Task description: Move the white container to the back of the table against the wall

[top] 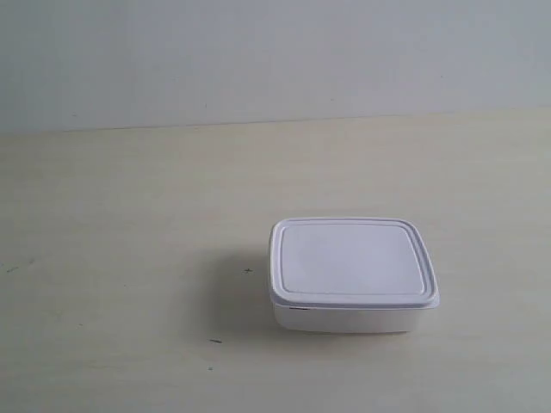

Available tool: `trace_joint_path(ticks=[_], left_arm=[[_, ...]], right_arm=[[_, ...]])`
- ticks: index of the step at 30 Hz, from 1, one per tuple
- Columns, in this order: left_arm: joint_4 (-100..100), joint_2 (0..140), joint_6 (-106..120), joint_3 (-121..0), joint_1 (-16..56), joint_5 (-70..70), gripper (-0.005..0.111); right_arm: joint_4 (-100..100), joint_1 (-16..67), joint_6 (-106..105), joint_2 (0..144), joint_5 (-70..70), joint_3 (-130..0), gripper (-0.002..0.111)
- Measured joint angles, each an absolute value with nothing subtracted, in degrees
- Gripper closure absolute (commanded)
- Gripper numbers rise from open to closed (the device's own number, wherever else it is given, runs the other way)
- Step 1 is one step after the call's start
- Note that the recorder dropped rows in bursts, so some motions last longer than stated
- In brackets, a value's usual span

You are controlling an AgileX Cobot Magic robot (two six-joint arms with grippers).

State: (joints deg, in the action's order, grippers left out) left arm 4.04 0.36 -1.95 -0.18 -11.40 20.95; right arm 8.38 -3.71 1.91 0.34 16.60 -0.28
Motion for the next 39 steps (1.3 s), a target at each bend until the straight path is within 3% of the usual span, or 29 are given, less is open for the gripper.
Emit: trace_joint_path(ticks=[35, 39], left_arm=[[4.0, 0.4, -2.0, -0.2, -11.4, 20.8, 0.107], [4.0, 0.4, -2.0, -0.2, -11.4, 12.5, 0.107]], right_arm=[[8.7, -3.7, 1.9, 0.3, 16.6, -0.3, 0.108], [8.7, -3.7, 1.9, 0.3, 16.6, -0.3, 0.108]])
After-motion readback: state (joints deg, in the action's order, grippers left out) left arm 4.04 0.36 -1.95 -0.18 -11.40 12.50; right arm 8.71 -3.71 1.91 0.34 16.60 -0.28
